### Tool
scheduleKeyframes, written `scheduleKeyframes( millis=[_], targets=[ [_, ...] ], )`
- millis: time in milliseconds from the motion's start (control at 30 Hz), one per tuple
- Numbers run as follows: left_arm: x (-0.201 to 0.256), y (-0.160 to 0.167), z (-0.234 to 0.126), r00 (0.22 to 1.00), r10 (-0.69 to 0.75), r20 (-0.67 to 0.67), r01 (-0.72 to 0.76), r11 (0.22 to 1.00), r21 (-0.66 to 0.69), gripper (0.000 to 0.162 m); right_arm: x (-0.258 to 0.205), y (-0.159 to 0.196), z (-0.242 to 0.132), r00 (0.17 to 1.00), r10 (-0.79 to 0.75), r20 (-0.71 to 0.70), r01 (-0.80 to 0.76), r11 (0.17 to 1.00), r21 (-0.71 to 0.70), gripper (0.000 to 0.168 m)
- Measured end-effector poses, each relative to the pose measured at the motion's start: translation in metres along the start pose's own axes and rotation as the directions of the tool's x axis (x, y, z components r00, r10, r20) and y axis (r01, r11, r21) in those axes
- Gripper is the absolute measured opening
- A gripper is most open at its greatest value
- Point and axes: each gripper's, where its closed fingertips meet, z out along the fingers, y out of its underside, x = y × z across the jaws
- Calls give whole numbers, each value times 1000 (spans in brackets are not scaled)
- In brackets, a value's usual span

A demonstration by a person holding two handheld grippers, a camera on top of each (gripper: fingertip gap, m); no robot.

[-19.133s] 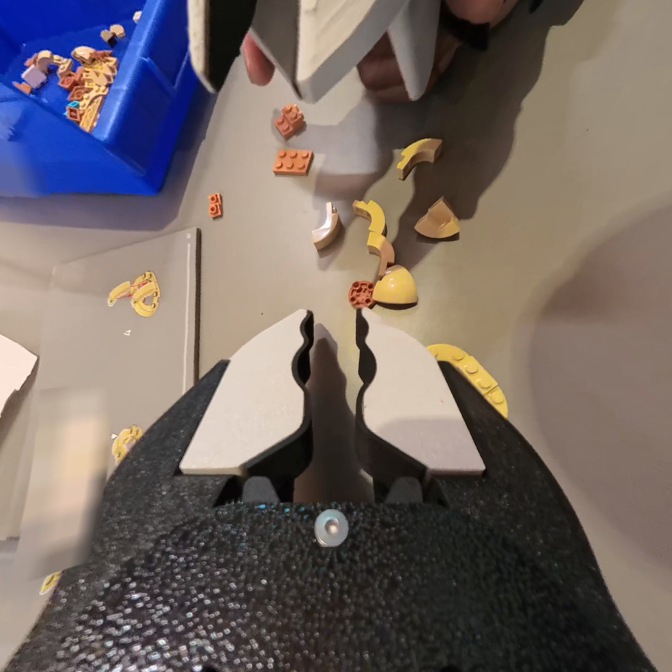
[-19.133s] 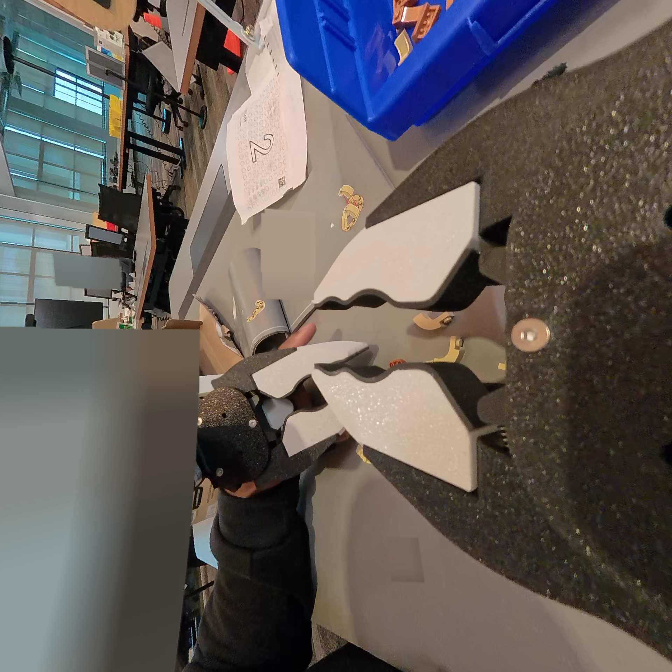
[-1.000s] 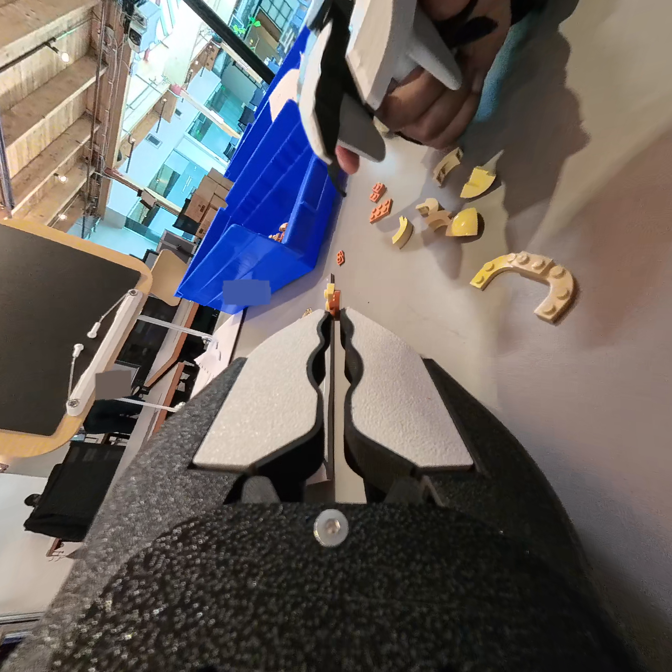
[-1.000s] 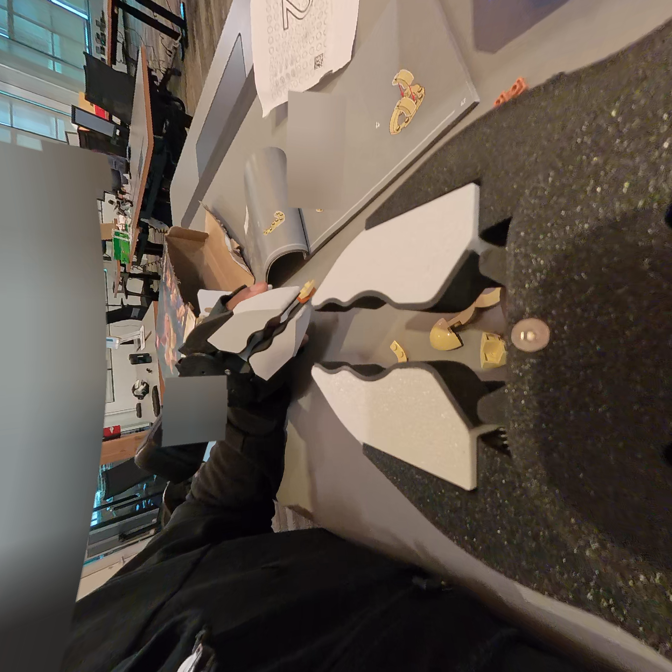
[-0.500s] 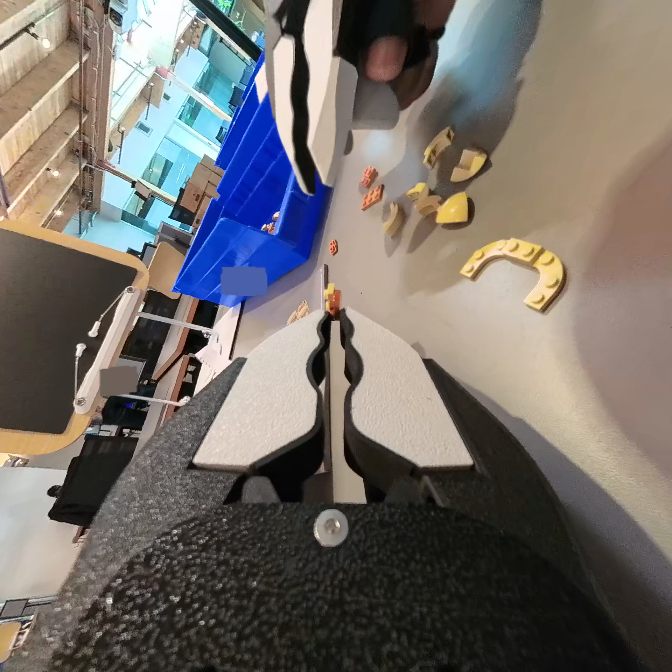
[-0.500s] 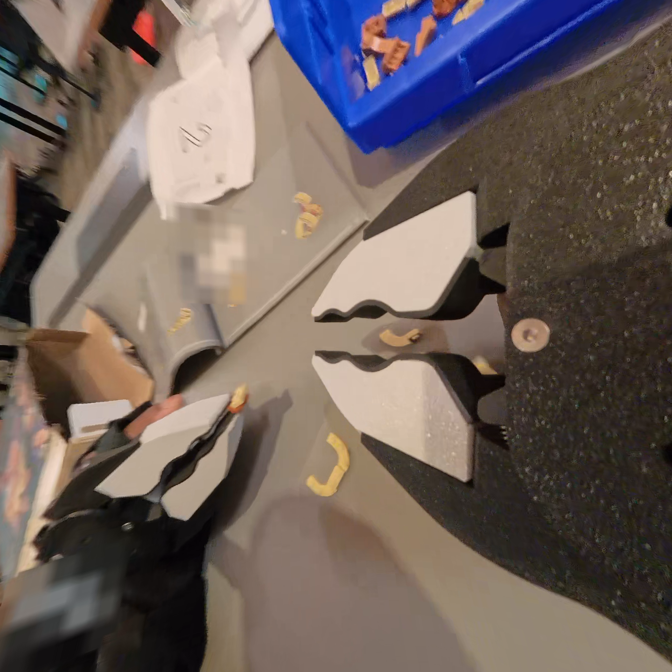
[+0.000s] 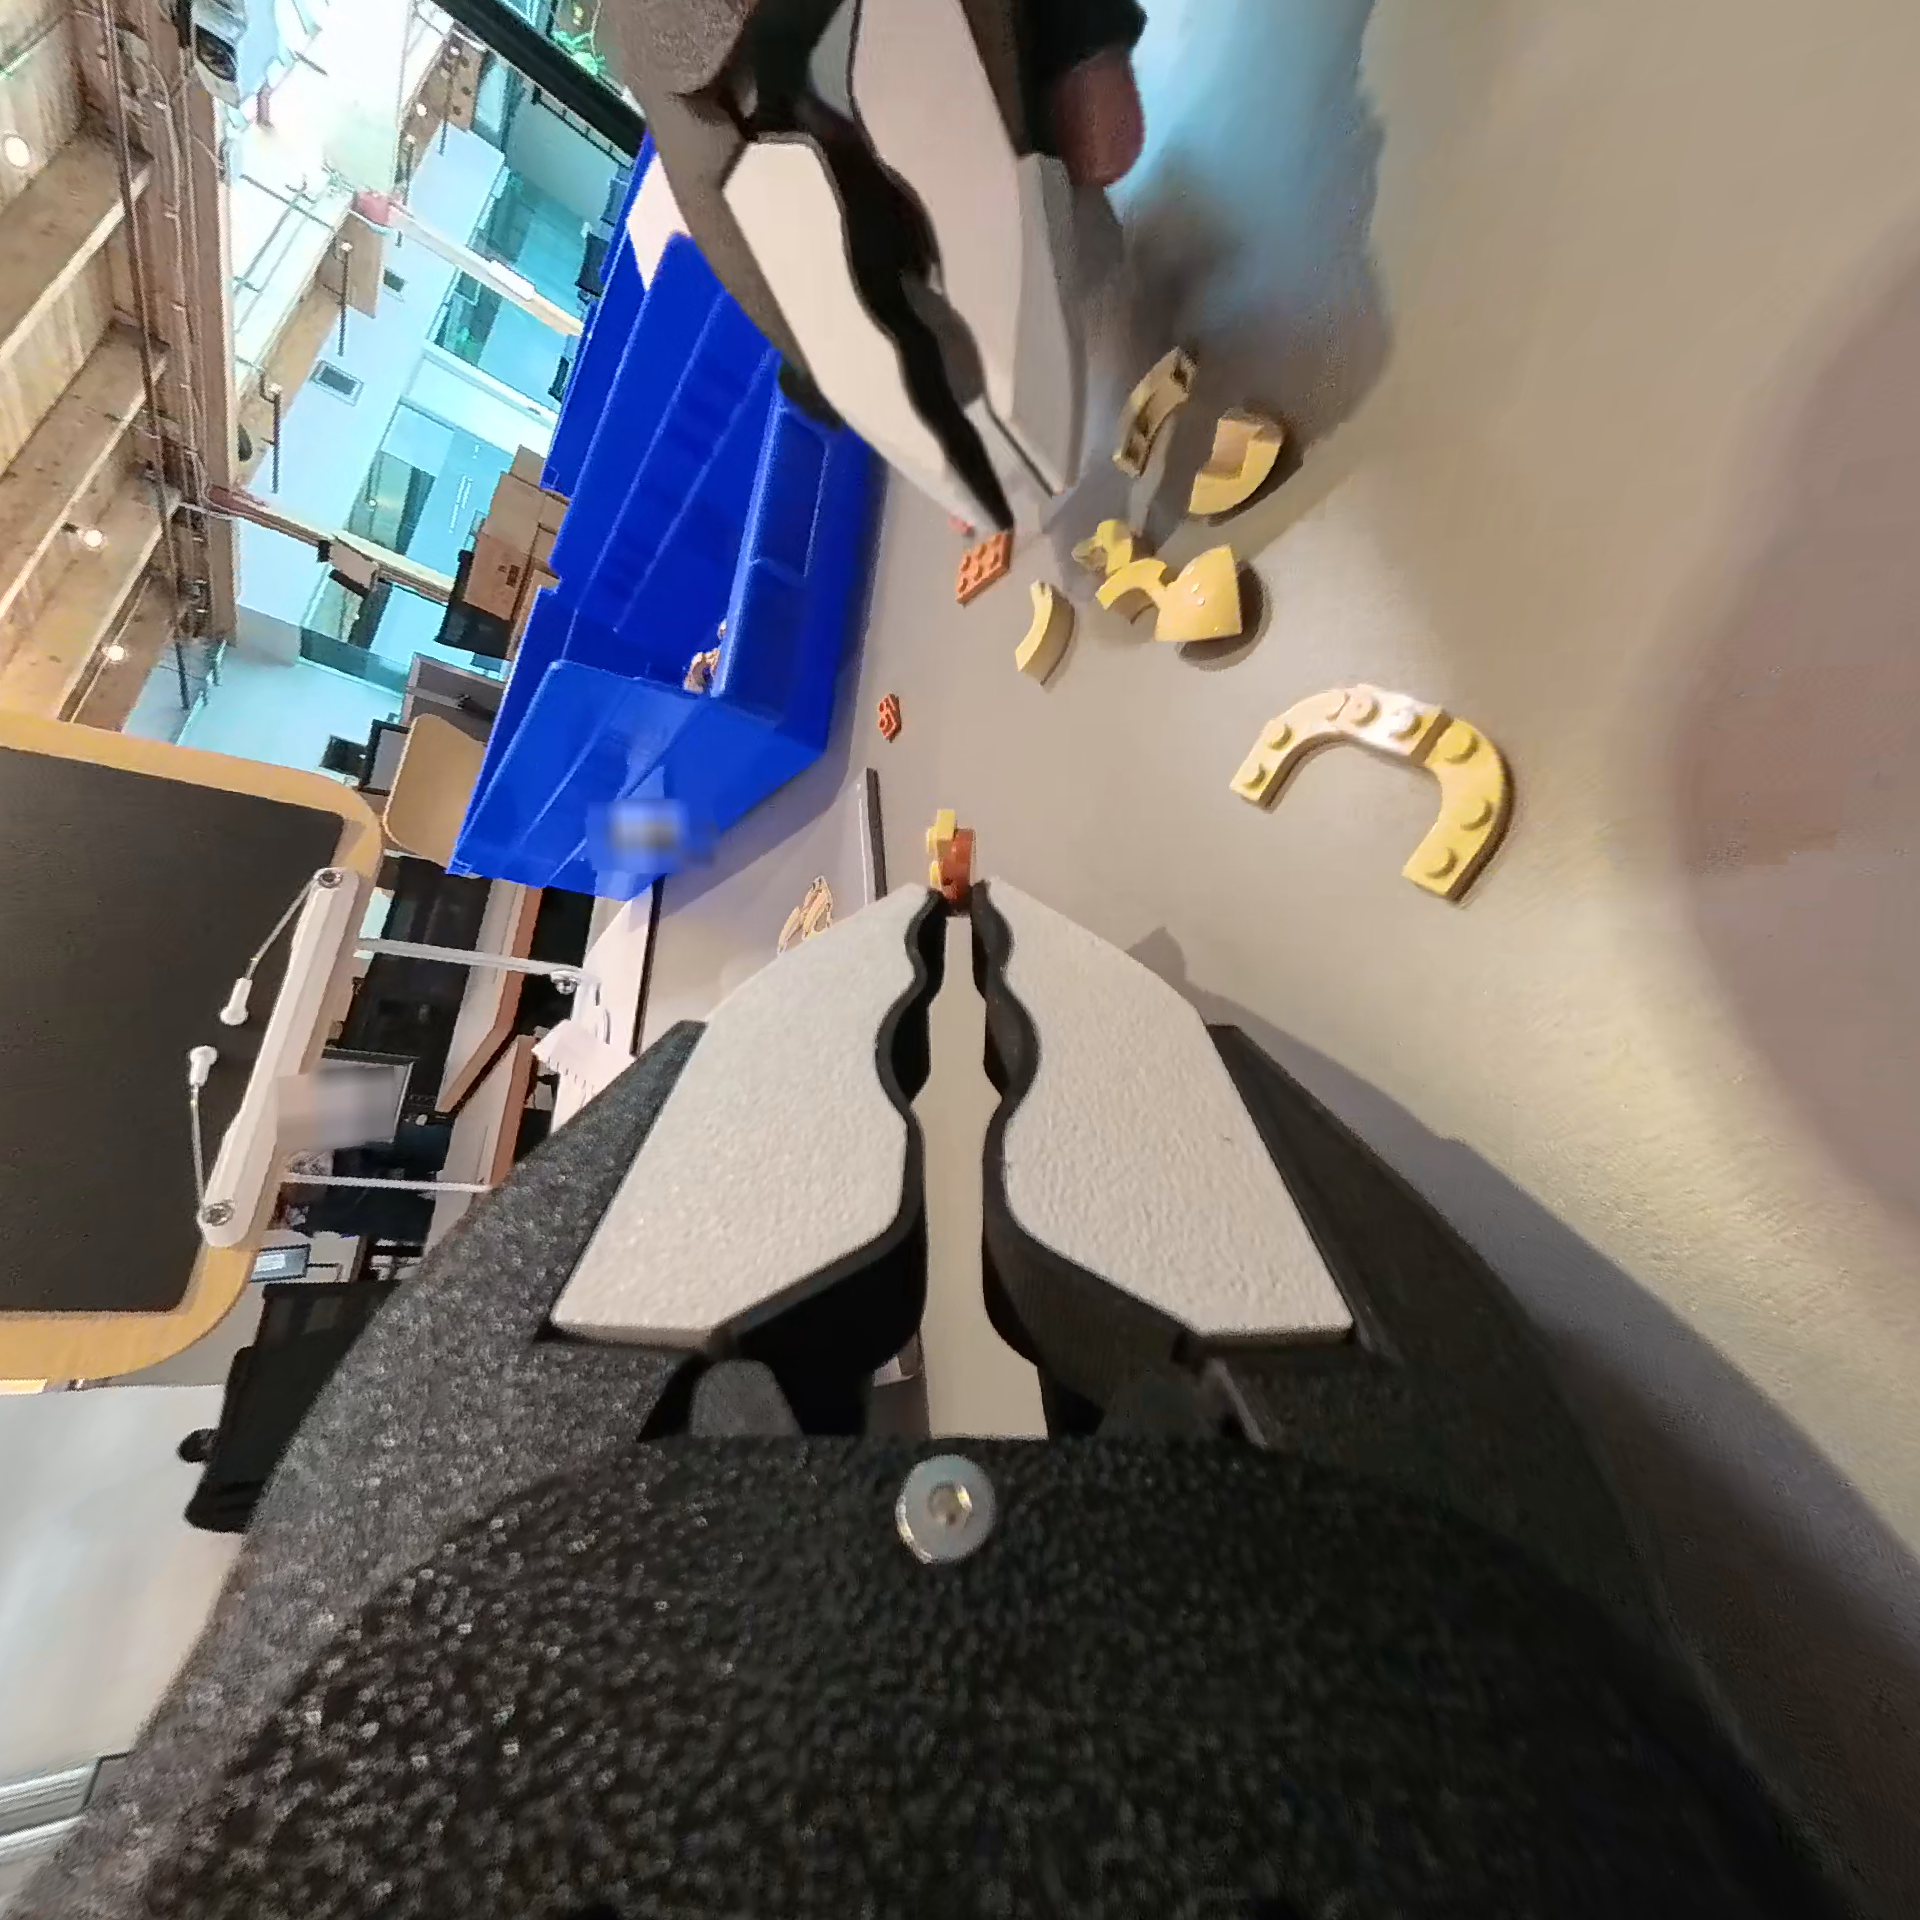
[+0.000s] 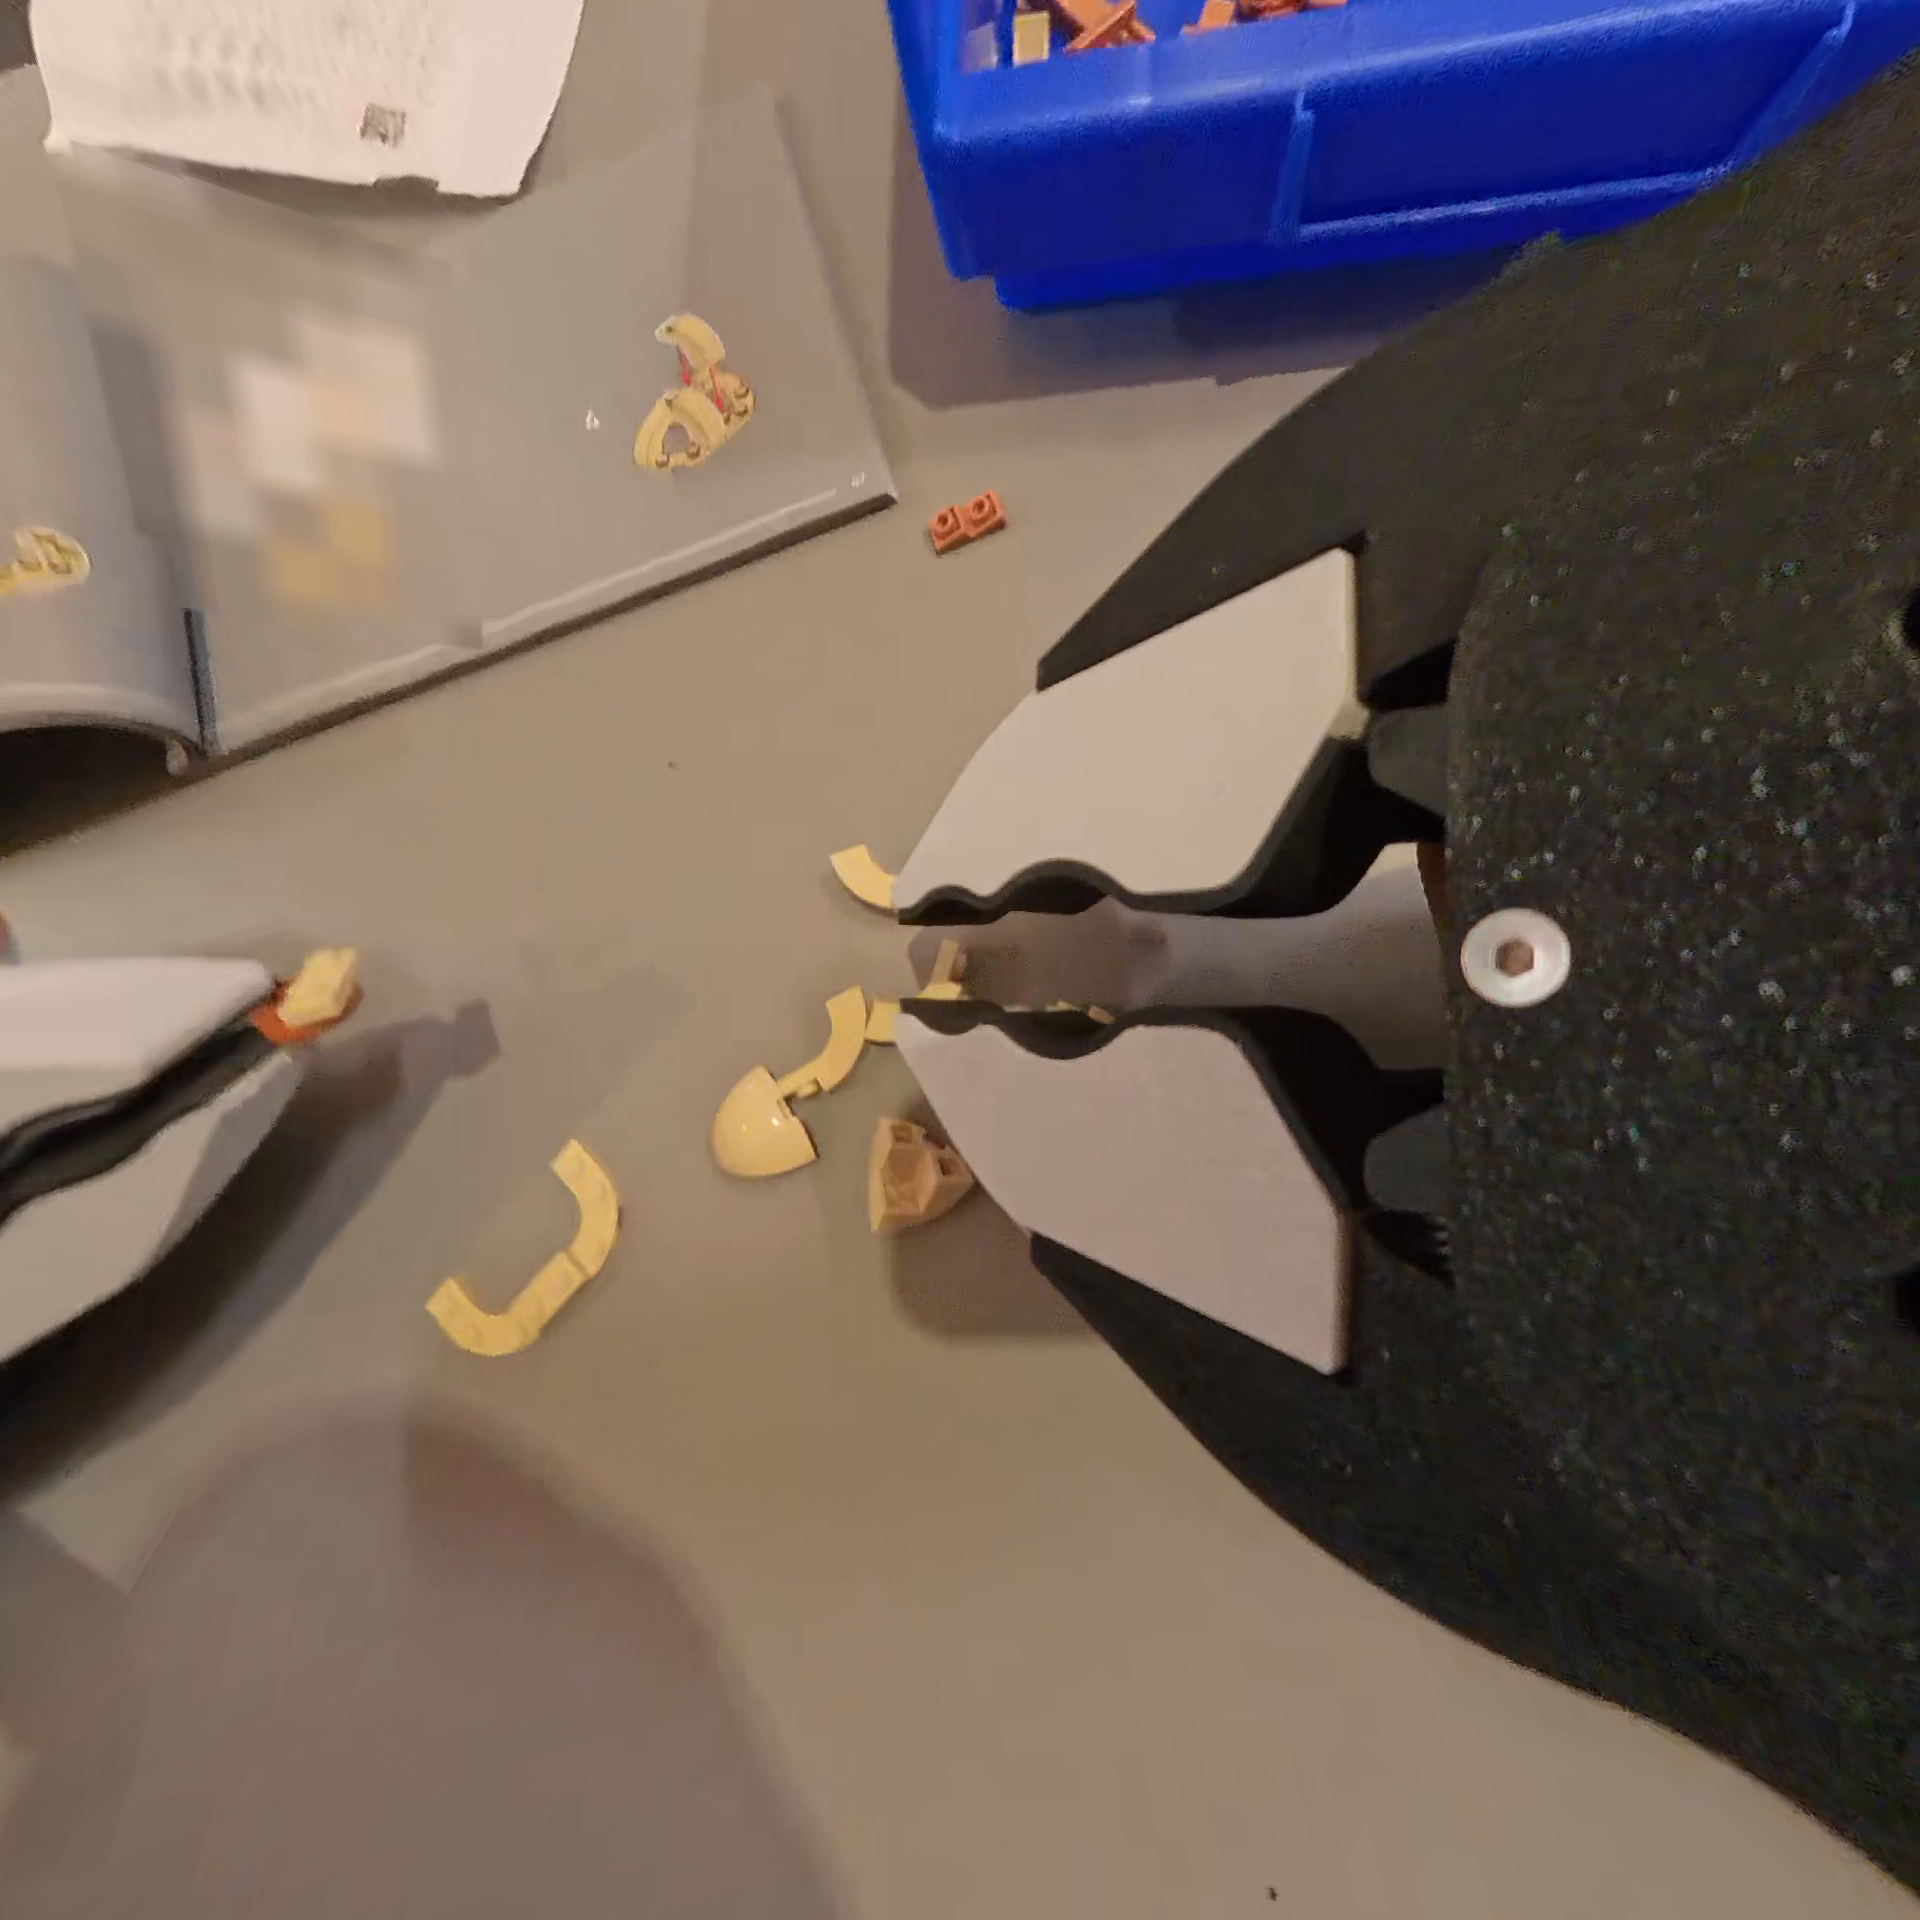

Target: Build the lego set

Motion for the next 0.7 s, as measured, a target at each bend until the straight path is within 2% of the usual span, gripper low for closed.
scheduleKeyframes(
  millis=[200, 433, 600, 700],
  targets=[
    [2, -3, 0, 1000, 9, -6, -9, 1000, 0, 5, -6, 9, 6, 999, -26, 28, 28, 998, -48, 15],
    [1, -6, 0, 1000, -28, -4, 28, 1000, 13, 5, -8, 20, 10, 998, 12, 54, -6, 994, -107, 29],
    [3, -7, 1, 1000, -27, -11, 27, 999, 19, 5, -7, 18, 14, 997, 55, 60, -49, 995, -90, 29],
    [4, -8, 2, 999, -29, -18, 29, 999, 21, 4, -9, 16, 16, 996, 50, 70, -45, 996, -72, 17]
  ],
)
